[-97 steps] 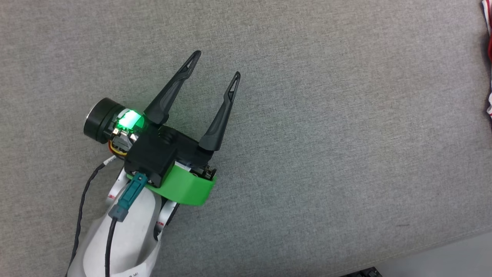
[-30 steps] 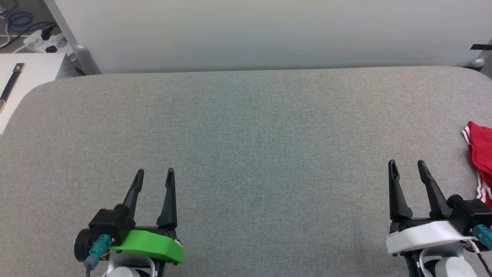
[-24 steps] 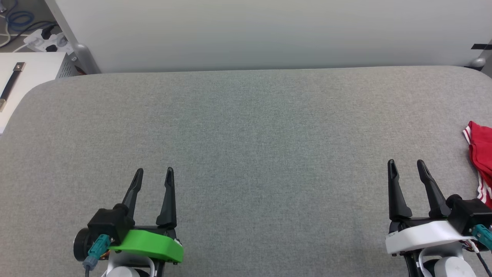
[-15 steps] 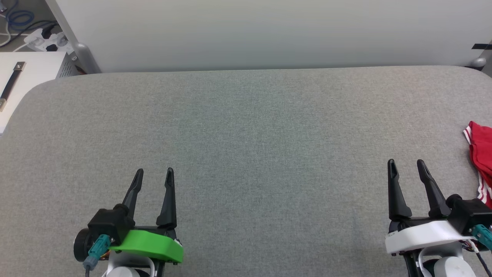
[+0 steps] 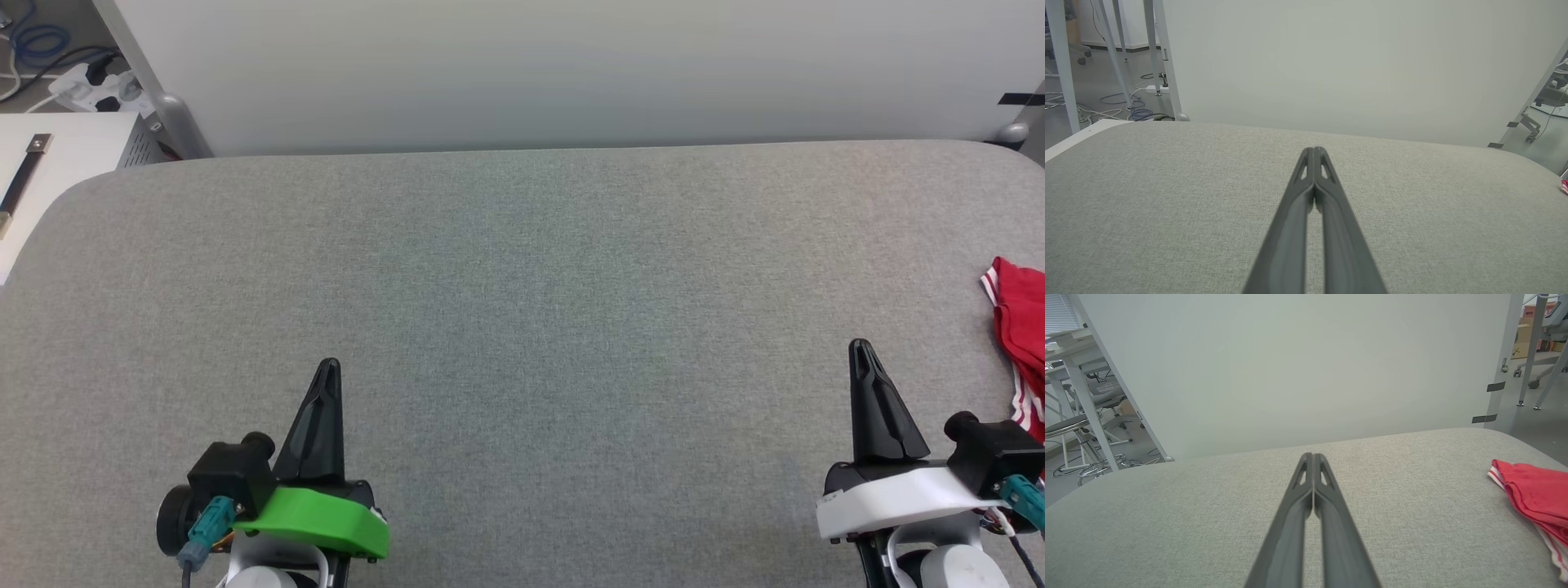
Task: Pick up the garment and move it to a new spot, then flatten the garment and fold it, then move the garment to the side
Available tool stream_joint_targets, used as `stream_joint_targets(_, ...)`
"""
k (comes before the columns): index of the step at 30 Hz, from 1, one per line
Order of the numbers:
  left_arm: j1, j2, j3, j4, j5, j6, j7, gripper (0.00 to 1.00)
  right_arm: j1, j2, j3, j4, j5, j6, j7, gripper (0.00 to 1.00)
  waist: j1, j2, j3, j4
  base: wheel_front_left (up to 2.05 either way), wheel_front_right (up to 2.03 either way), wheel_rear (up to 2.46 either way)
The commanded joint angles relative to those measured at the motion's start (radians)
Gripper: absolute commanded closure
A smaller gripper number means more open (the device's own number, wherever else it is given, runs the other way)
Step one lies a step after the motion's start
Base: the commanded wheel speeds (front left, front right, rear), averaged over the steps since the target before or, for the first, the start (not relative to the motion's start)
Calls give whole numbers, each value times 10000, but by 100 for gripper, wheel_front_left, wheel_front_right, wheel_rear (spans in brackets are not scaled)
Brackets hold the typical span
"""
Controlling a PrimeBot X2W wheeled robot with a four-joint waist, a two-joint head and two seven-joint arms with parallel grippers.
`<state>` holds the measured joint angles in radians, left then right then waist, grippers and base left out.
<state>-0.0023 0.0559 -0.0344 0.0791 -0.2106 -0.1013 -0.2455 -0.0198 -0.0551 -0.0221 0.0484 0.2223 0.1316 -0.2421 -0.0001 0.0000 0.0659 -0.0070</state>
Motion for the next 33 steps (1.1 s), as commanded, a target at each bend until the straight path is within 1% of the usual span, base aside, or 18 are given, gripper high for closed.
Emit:
stream_joint_targets(1, 1, -5, 7, -40, 101, 42, 45, 100, 10, 2, 10, -27, -105, 0, 43, 100, 1, 0, -9, 2, 0, 0, 0)
stream_joint_targets(33, 7, -19, 97, -241, 638, 302, 690, 100, 61, 15, 66, -149, -672, -3, 680, 100, 1, 0, -183, 20, 0, 0, 0)
